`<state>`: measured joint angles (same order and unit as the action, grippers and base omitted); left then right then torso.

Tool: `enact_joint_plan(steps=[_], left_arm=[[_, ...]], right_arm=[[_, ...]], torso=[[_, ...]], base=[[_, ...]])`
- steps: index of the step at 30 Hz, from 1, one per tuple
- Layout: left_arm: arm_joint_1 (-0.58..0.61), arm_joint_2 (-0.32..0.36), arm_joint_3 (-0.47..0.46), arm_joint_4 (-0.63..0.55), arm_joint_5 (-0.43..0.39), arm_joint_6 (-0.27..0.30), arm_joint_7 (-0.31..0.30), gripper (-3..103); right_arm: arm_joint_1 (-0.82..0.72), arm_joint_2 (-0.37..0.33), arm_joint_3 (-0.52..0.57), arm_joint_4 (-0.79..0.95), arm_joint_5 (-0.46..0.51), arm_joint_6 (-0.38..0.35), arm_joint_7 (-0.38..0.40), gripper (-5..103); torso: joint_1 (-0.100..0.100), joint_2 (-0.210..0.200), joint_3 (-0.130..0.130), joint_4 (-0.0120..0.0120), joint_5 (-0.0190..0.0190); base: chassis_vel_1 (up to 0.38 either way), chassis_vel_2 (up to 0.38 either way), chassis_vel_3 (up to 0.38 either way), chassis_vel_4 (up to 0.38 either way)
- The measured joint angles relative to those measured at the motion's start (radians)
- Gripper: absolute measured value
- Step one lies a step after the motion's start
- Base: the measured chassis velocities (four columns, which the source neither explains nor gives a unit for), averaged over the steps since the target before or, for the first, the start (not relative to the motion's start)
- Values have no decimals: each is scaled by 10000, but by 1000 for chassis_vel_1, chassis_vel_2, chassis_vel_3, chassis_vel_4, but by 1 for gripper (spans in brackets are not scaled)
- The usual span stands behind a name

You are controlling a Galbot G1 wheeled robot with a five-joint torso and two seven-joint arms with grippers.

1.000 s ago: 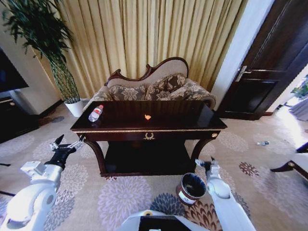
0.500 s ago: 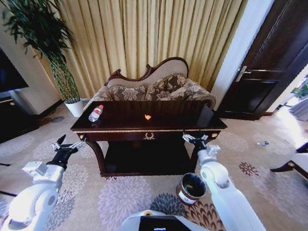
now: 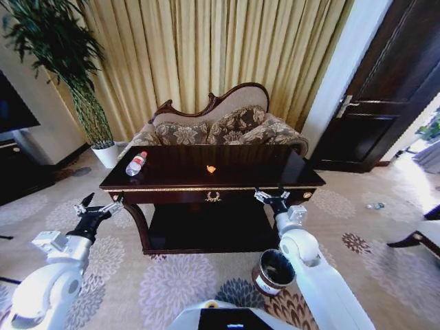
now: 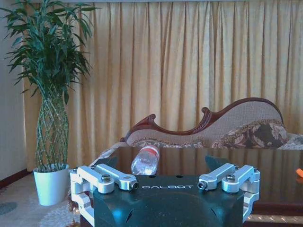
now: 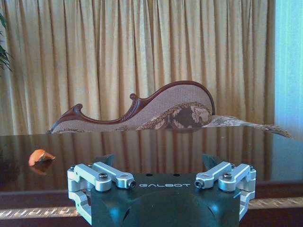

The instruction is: Move to the front of the table and place the trash on the table into the trash bin.

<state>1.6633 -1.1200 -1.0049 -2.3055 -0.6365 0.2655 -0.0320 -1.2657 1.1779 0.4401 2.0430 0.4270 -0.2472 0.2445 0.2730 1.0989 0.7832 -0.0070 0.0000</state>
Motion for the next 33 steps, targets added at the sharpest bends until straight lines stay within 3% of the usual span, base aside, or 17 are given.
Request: enact_joint_plan(steps=[7,14,18,23,33], left_arm=[[12,7,-29,38,4,-22,8,100],[6,-3,-2,39,22,-27,11,100],[-11,36,-34,47,30,-26,-9,100],[19,125,-197,-7,-30,84,-165,100],[-70,266,-242,22,-95,455,-439,100]], right_arm=[[-34,1,-48,121,-29,-12,7,100],[-157,-151,-460,822,6,-585,-105,100],[6,-403,-756,986,512,-936,-169,100],[1100,-1299,-1623,815,1829,-1249,144,100],[2639,-2762,-2841,242,3296,-1708,628,100]], torso=[[4,-3,2,0,0],[14,-7,5,0,-1],[-1,-1,-1,-1,-1],[-7,3,-2,2,1],[3,-2,1,-2,0]], base=[[-200,202,201,-183],[-81,113,81,-119],[0,0,0,0],[0,0,0,0],[0,0,0,0]])
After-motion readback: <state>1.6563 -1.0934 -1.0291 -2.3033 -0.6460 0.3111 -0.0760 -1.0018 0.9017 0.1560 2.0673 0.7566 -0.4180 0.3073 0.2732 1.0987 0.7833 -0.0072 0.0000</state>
